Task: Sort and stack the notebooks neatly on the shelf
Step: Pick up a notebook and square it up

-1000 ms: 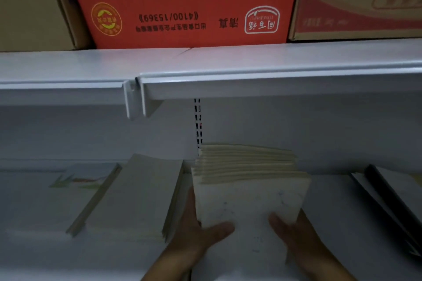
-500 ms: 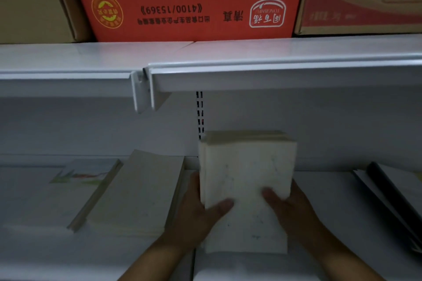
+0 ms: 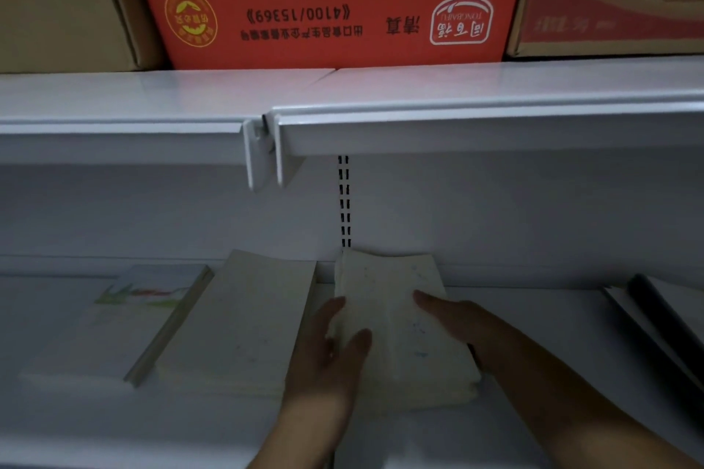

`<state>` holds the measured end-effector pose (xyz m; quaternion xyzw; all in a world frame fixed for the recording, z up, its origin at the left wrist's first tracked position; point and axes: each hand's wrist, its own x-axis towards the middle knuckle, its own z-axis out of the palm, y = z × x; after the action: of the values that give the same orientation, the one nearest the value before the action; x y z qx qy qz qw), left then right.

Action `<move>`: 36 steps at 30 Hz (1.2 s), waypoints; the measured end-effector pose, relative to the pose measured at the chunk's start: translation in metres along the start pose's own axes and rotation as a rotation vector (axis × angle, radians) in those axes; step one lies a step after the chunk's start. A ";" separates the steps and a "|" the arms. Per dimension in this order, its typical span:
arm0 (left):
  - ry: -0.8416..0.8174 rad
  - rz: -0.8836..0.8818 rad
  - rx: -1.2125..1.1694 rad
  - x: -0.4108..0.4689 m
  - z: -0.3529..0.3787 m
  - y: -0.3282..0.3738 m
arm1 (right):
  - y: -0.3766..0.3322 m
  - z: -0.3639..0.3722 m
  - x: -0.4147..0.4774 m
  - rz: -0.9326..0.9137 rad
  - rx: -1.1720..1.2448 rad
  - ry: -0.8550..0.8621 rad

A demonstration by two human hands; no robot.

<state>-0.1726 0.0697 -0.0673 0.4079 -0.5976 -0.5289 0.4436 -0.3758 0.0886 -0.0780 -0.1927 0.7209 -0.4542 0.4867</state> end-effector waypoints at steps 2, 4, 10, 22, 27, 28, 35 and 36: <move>-0.046 0.313 0.120 -0.016 -0.005 0.005 | 0.000 0.006 0.003 0.010 0.034 -0.003; -0.344 0.376 0.311 -0.025 -0.007 0.011 | 0.000 0.012 0.006 0.011 0.060 -0.004; -0.584 0.369 0.657 -0.031 0.004 -0.039 | -0.005 0.025 0.005 -0.002 -0.009 0.007; -0.484 0.434 0.677 -0.030 -0.002 -0.055 | -0.004 0.031 0.001 0.031 0.012 0.024; -0.439 0.497 0.759 -0.026 -0.007 -0.056 | -0.007 0.043 0.000 0.021 -0.002 0.006; -0.417 0.529 0.739 -0.024 -0.008 -0.060 | -0.008 0.045 0.000 0.019 -0.011 0.002; -0.293 0.522 0.672 -0.026 -0.009 -0.065 | -0.013 0.031 -0.003 -0.093 0.074 0.045; -0.280 0.535 0.663 -0.026 -0.007 -0.070 | -0.011 0.029 -0.002 -0.124 0.072 0.075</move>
<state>-0.1570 0.0848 -0.1392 0.2839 -0.8735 -0.2256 0.3249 -0.3513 0.0712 -0.0710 -0.2021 0.7085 -0.5160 0.4370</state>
